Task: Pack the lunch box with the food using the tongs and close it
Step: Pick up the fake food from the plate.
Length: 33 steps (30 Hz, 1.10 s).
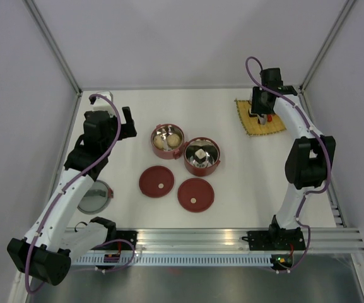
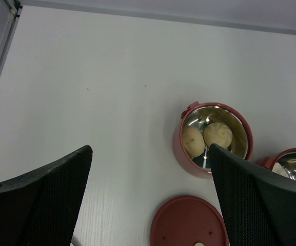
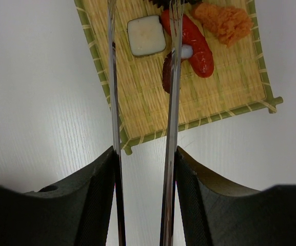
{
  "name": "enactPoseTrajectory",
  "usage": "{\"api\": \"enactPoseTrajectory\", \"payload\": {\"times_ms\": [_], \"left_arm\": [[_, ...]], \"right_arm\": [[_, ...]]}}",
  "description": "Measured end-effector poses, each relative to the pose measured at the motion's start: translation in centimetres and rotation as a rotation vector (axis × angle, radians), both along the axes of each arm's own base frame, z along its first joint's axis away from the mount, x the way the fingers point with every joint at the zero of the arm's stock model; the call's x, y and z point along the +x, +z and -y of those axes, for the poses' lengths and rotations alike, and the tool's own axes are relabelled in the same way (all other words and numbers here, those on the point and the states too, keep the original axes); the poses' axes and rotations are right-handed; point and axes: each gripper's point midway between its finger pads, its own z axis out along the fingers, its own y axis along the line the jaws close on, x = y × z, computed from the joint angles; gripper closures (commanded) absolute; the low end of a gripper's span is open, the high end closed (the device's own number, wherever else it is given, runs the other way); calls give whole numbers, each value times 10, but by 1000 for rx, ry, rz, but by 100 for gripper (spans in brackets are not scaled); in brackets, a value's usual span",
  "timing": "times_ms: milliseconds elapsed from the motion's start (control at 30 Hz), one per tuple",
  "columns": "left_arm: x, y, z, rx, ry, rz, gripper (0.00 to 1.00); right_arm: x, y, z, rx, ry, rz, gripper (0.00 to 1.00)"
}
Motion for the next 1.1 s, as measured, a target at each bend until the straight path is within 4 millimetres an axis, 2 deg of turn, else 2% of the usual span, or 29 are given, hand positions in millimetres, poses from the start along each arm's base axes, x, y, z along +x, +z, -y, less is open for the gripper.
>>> {"api": "enactPoseTrajectory", "payload": {"times_ms": [400, 1100], "left_arm": [[0, 0, 0, 0, 0, 0, 0], [0, 0, 0, 0, 0, 0, 0]], "right_arm": [[-3, -31, 1, -14, 12, -87, 44], [-12, -41, -3, 1, 36, -126, 45]]}}
